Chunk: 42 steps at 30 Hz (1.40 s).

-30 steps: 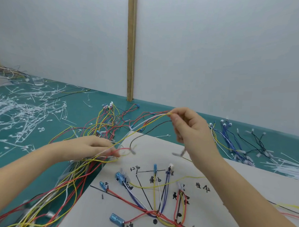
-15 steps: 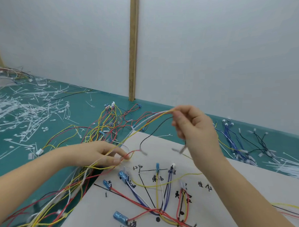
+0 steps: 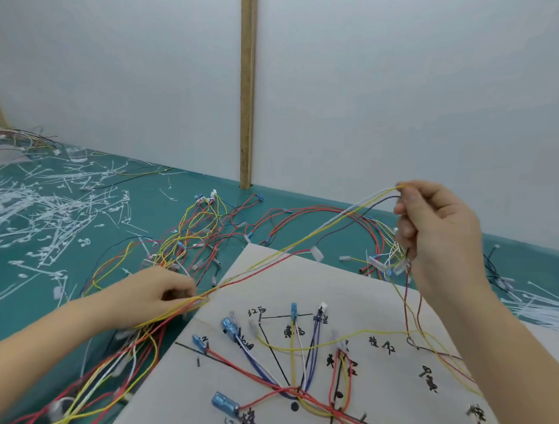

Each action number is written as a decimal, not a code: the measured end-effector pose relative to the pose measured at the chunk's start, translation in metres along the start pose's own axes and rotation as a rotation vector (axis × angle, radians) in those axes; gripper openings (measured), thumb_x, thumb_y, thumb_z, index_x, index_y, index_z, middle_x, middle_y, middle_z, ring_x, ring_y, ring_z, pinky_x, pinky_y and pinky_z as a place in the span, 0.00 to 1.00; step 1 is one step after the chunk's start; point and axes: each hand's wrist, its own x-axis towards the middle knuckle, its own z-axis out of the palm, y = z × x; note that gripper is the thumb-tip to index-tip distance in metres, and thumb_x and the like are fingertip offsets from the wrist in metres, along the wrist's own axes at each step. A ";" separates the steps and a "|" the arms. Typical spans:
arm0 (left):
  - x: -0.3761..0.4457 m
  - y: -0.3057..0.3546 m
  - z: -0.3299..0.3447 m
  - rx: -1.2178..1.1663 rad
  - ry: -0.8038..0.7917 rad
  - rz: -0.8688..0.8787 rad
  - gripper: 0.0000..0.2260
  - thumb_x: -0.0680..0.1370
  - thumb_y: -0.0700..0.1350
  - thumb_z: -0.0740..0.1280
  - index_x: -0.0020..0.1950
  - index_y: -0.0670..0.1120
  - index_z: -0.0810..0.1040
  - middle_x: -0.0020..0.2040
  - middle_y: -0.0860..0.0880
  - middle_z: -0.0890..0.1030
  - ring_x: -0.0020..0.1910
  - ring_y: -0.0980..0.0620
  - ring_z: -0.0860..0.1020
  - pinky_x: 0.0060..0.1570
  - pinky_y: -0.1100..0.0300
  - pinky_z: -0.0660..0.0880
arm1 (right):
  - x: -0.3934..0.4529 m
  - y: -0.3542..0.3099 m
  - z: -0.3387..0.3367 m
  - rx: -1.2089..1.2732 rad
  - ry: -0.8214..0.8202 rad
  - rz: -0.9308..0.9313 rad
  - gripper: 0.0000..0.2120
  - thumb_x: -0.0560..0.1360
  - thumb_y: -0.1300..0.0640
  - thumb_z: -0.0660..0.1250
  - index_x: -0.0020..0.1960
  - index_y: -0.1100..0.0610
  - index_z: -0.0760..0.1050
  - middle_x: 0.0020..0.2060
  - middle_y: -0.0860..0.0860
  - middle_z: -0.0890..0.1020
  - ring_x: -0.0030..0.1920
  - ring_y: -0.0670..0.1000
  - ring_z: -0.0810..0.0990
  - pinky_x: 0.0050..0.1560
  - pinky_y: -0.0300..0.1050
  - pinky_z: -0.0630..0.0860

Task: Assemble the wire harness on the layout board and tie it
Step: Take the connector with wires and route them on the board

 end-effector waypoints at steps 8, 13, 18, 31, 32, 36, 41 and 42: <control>-0.013 0.014 -0.011 -0.345 0.064 0.067 0.12 0.74 0.49 0.59 0.49 0.60 0.81 0.60 0.66 0.72 0.61 0.65 0.71 0.57 0.75 0.65 | -0.003 0.000 -0.003 -0.144 -0.038 0.027 0.09 0.77 0.63 0.61 0.41 0.54 0.75 0.23 0.44 0.75 0.20 0.41 0.63 0.19 0.30 0.59; -0.020 0.014 -0.010 -0.225 -0.010 0.096 0.17 0.74 0.50 0.62 0.60 0.67 0.71 0.63 0.67 0.70 0.63 0.66 0.68 0.61 0.75 0.61 | 0.003 0.003 -0.009 -0.055 0.033 0.096 0.10 0.78 0.63 0.60 0.41 0.54 0.73 0.23 0.43 0.74 0.20 0.41 0.63 0.20 0.32 0.60; -0.021 0.017 -0.005 -0.340 0.269 0.005 0.08 0.72 0.51 0.63 0.36 0.56 0.80 0.52 0.55 0.78 0.51 0.58 0.76 0.53 0.66 0.70 | -0.004 0.008 -0.008 -0.130 -0.035 0.127 0.09 0.78 0.62 0.60 0.41 0.53 0.74 0.26 0.45 0.73 0.20 0.41 0.64 0.19 0.31 0.60; -0.034 0.019 0.004 -0.202 0.138 0.053 0.10 0.68 0.61 0.62 0.35 0.56 0.72 0.30 0.56 0.72 0.31 0.61 0.68 0.36 0.66 0.66 | 0.015 0.009 -0.029 0.213 0.150 0.232 0.10 0.80 0.62 0.57 0.41 0.54 0.71 0.24 0.45 0.71 0.19 0.41 0.62 0.19 0.30 0.57; -0.035 0.015 0.003 -0.191 0.160 0.045 0.10 0.68 0.61 0.63 0.35 0.56 0.72 0.30 0.56 0.73 0.31 0.61 0.69 0.37 0.66 0.67 | 0.017 0.008 -0.032 0.228 0.172 0.245 0.10 0.80 0.61 0.57 0.41 0.54 0.71 0.25 0.45 0.71 0.19 0.41 0.62 0.19 0.30 0.57; -0.045 -0.002 -0.003 -0.085 0.190 0.066 0.10 0.69 0.63 0.62 0.38 0.58 0.75 0.30 0.57 0.75 0.31 0.62 0.71 0.37 0.68 0.68 | 0.026 0.000 -0.050 0.263 0.244 0.256 0.11 0.80 0.60 0.56 0.40 0.53 0.69 0.25 0.45 0.69 0.19 0.41 0.60 0.20 0.30 0.56; -0.057 -0.023 -0.005 0.213 0.064 0.126 0.05 0.73 0.66 0.60 0.40 0.68 0.72 0.34 0.66 0.73 0.34 0.68 0.71 0.39 0.75 0.65 | 0.030 -0.011 -0.063 0.261 0.251 0.220 0.11 0.81 0.59 0.56 0.41 0.52 0.69 0.21 0.43 0.70 0.19 0.40 0.61 0.20 0.30 0.57; -0.059 -0.028 -0.004 0.257 0.043 0.124 0.04 0.73 0.66 0.59 0.41 0.69 0.70 0.35 0.68 0.72 0.35 0.69 0.70 0.39 0.75 0.64 | 0.030 -0.012 -0.063 0.258 0.246 0.217 0.11 0.81 0.59 0.56 0.40 0.52 0.69 0.21 0.43 0.71 0.19 0.40 0.61 0.20 0.30 0.57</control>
